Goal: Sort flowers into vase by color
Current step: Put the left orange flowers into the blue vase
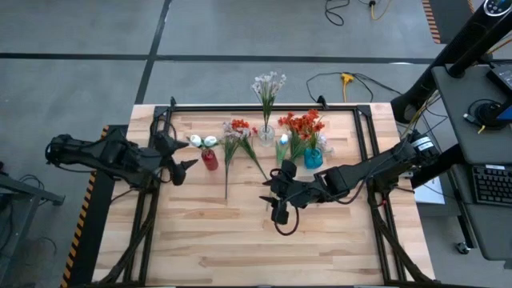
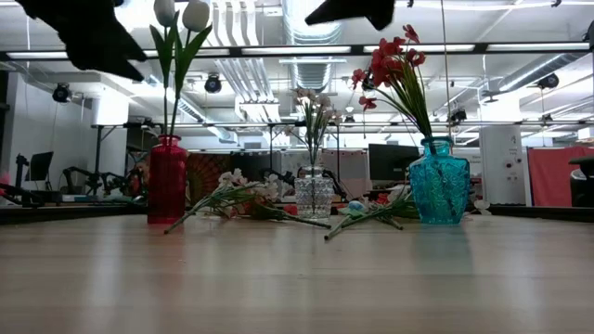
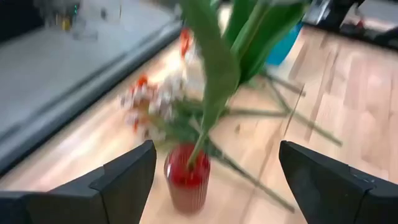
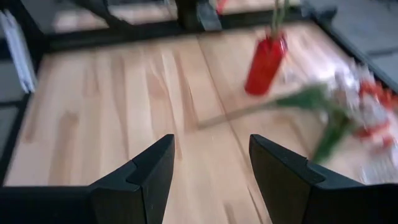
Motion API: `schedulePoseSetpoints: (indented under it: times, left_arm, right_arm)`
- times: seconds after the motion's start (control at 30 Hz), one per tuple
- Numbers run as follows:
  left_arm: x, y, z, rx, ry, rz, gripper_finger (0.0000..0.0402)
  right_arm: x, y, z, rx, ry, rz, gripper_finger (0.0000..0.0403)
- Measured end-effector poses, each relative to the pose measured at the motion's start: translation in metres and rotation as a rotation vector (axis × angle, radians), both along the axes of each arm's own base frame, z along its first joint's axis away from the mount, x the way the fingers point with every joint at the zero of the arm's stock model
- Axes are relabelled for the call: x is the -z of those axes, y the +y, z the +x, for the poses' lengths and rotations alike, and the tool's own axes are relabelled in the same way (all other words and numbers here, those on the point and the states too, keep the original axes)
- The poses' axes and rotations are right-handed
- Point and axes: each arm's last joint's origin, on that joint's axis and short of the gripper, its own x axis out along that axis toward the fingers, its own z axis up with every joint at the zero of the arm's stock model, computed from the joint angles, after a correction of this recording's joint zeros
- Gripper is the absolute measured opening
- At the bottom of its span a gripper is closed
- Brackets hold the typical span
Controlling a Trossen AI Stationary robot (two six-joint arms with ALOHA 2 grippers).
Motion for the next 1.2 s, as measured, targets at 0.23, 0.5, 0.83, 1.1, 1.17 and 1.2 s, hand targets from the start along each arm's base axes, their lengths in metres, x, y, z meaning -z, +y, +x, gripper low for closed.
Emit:
schedulePoseSetpoints:
  times: [0.23,0.5,0.83,1.1,1.17,1.2]
  left_arm:
    - [-0.02,-0.005,-0.005,-0.047,0.11,-0.083,0.0311]
    - [-0.021,-0.027,-0.002,0.049,0.086,-0.093,0.0293]
    - [-0.017,-0.065,-0.011,0.166,-0.035,0.024,0.0287]
    - [-0.012,-0.086,-0.013,0.188,-0.105,0.077,0.0287]
    - [-0.011,-0.088,-0.012,0.174,-0.11,0.075,0.0287]
    - [-0.01,-0.089,-0.011,0.171,-0.109,0.075,0.0287]
  right_arm:
    - [0.007,-0.009,-0.015,0.131,0.219,0.087,0.0201]
    - [0.022,-0.046,-0.001,0.223,0.293,0.21,0.0201]
    - [0.055,-0.08,0.04,0.3,0.315,0.217,0.0201]
    - [0.08,-0.106,0.081,0.346,0.366,0.199,0.0201]
    - [0.085,-0.114,0.087,0.352,0.397,0.223,0.0201]
    - [0.087,-0.117,0.09,0.362,0.406,0.229,0.0201]
